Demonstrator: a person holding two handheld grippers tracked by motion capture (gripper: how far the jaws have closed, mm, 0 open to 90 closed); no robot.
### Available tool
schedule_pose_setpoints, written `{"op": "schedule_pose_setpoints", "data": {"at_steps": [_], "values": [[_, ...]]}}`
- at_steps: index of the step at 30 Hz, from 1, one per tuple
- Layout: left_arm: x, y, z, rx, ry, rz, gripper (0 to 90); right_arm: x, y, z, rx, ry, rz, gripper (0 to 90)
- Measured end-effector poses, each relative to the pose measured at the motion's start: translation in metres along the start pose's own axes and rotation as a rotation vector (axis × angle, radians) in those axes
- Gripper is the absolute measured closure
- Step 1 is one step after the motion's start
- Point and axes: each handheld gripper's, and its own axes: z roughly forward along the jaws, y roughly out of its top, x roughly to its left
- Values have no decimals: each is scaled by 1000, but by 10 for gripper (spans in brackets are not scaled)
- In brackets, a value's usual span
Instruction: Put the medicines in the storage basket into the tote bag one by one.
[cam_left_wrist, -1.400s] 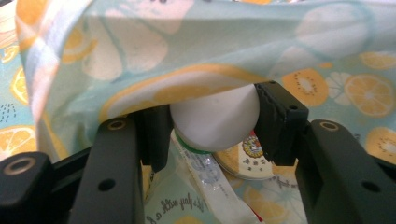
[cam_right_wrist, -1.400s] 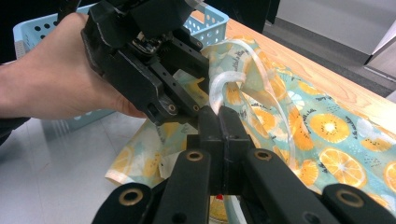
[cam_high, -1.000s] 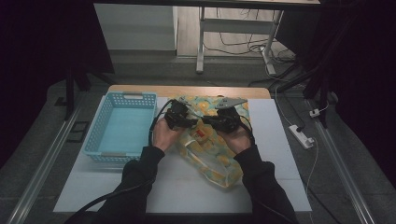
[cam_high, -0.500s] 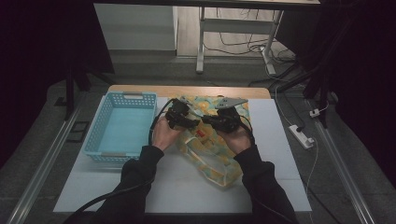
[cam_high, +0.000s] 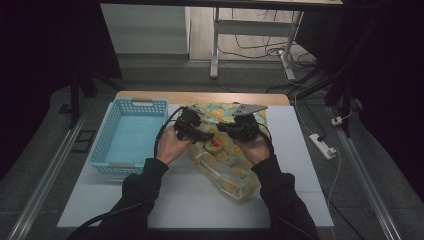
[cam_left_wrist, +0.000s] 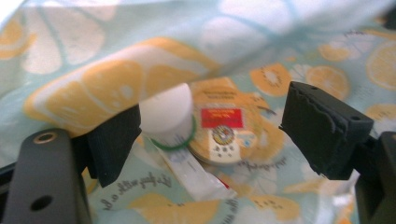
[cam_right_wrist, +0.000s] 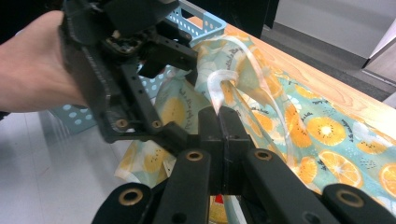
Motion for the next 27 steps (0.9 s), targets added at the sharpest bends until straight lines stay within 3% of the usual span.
{"op": "schedule_pose_setpoints", "data": {"at_steps": [13, 23, 27], "values": [[-21, -12, -16, -20, -105, 65, 61, 0, 0, 0, 2, 10, 3, 900], [-32, -25, -33, -60, -196, 70, 0, 1, 0, 0, 5, 14, 1, 900], [-35, -34, -38, -65, -209, 88, 0, 1, 0, 0, 6, 16, -1, 900]]}}
